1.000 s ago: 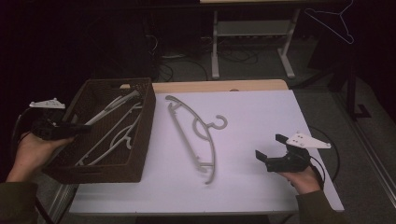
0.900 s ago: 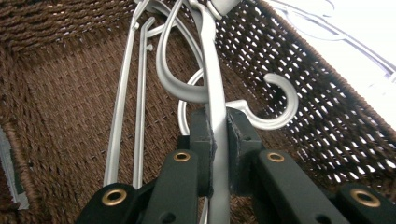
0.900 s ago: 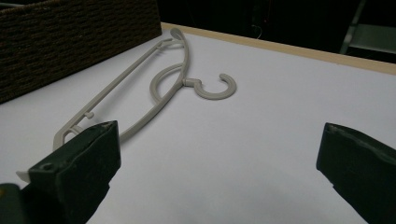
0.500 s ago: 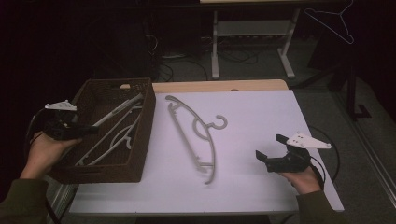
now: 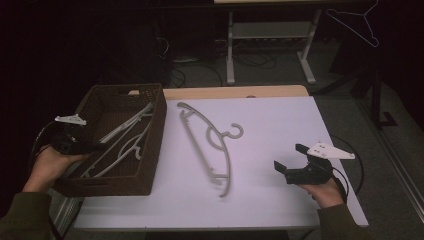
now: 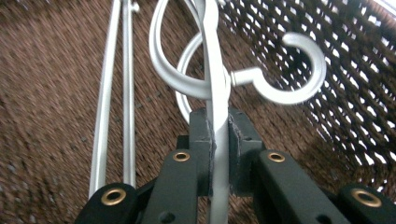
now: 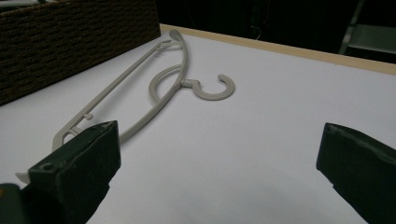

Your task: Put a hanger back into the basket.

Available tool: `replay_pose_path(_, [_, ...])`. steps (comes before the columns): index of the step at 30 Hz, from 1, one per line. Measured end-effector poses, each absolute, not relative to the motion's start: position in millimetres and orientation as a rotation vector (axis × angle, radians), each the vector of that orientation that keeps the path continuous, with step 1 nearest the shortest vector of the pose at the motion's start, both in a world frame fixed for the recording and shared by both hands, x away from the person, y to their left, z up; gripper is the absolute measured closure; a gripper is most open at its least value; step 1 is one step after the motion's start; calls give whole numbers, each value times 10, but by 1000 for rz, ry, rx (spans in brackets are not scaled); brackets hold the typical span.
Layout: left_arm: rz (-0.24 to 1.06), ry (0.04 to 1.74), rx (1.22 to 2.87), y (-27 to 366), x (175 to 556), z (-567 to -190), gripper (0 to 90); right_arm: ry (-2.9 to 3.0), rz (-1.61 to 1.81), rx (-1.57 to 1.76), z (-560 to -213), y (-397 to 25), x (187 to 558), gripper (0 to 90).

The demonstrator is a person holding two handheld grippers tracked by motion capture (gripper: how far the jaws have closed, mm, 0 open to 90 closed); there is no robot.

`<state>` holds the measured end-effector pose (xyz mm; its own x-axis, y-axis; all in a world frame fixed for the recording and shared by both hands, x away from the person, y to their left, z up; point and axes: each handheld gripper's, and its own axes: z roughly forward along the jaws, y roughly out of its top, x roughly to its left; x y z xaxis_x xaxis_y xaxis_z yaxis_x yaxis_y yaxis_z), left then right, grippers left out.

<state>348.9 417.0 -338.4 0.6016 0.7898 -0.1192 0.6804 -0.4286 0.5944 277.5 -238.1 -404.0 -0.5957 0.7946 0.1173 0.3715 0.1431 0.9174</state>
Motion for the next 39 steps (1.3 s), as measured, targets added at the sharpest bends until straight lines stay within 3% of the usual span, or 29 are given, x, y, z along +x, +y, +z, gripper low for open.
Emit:
replay_pose_path(7, [203,1158,2224,4172,3502,-3411,809,2027,1444,1116,-4035,-2385,2770,0])
replay_pose_path(13, [187,1157,2186,4200,3505,-3398,605,2019,1448,1115,-4029,-2401,2771,0])
replay_pose_path(17, [194,1151,2155,4204,3507,-3372,561,2019,1449,1114,-4025,-2397,2767,0])
replay_pose_path(19, [198,1147,2138,4186,3500,-3355,564,2021,1448,1111,-4021,-2395,2764,0])
replay_pose_path(20, [177,1141,2145,4174,3498,-3352,612,2021,1449,1111,-4021,-2396,2764,0])
replay_pose_path(21, [171,1131,2164,4157,3495,-3354,722,2021,1449,1111,-4022,-2396,2766,0])
replay_pose_path(25, [155,1134,2208,4106,3524,-3428,806,2021,1448,1111,-4020,-2397,2763,0])
replay_pose_path(36, [121,1169,2320,4005,3608,-3503,815,2023,1444,1107,-4024,-2396,2764,0])
replay_pose_path(38, [156,1152,2291,4018,3611,-3513,793,2021,1447,1109,-4021,-2397,2763,0])
replay_pose_path(39, [170,1160,2268,4028,3614,-3514,736,2021,1447,1109,-4021,-2398,2764,0])
